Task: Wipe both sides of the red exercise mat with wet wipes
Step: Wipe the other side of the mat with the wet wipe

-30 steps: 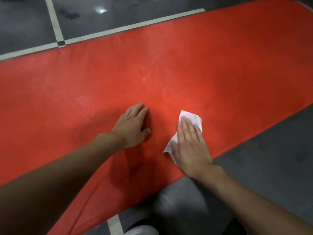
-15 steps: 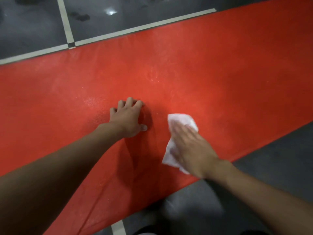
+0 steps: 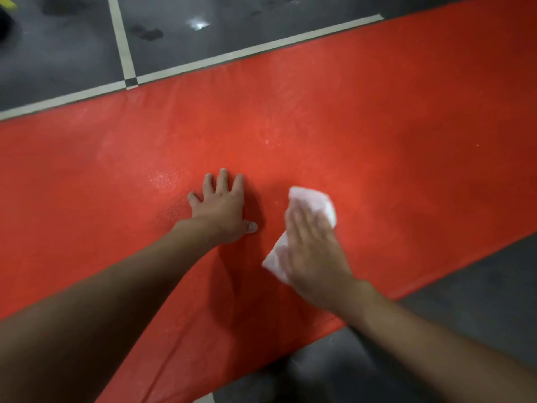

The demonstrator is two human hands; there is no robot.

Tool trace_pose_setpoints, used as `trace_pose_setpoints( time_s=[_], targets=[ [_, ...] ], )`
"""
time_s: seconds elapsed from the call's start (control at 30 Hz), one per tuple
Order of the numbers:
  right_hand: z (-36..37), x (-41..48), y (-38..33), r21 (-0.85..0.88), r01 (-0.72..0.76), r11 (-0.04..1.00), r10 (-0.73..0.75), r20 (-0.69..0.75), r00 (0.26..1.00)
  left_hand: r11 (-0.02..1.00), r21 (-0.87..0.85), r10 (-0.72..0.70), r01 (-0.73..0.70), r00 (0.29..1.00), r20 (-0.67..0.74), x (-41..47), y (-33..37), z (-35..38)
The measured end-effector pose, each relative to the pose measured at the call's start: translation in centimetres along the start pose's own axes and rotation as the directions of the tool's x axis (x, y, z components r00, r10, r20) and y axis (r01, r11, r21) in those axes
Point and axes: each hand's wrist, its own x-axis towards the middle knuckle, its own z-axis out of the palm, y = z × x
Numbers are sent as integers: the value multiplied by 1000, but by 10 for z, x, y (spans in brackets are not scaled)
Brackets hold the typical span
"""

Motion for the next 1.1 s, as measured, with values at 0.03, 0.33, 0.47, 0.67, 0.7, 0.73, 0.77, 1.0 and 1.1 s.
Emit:
trace_pose_setpoints(
  time_s=[0.03, 0.33, 0.47, 0.67, 0.7, 0.73, 0.77, 1.0, 1.1],
  targets=[
    [1, -4, 1, -19, 118, 993, -118, 1, 993, 1000, 5, 0, 0, 1000, -7, 1, 1, -1],
    [-2, 19, 8, 19, 61, 998, -61, -19, 998, 996, 88, 16, -12, 998, -53, 4, -3, -10],
    [-16, 39, 51, -5, 4, 1000, -4, 36, 999, 995, 96, 18, -15, 999, -28, 6, -5, -15],
    [-4, 38, 13, 39, 137, 990, -136, -27, 990, 998, -56, -26, 24, 999, -35, 23, -10, -32],
    [-5, 41, 25, 10, 194, 981, -194, -31, 981, 997, -66, -29, 25, 998, -55, 25, -12, -33],
    [-9, 48, 37, -21, 181, 983, -181, -34, 983, 998, -55, -31, 27, 996, -79, 26, -13, -32],
    [-14, 57, 45, -28, 94, 995, -95, -16, 995, 999, -29, -35, 33, 994, -105, 26, -14, -29],
    [-8, 64, 27, -7, 186, 983, -186, 10, 983, 996, 19, -86, 87, 996, -9, 42, -19, -32],
    [-19, 89, 55, -20, 39, 999, -39, 15, 999, 997, 23, -71, 72, 997, -17, 43, -24, -39]
  ],
)
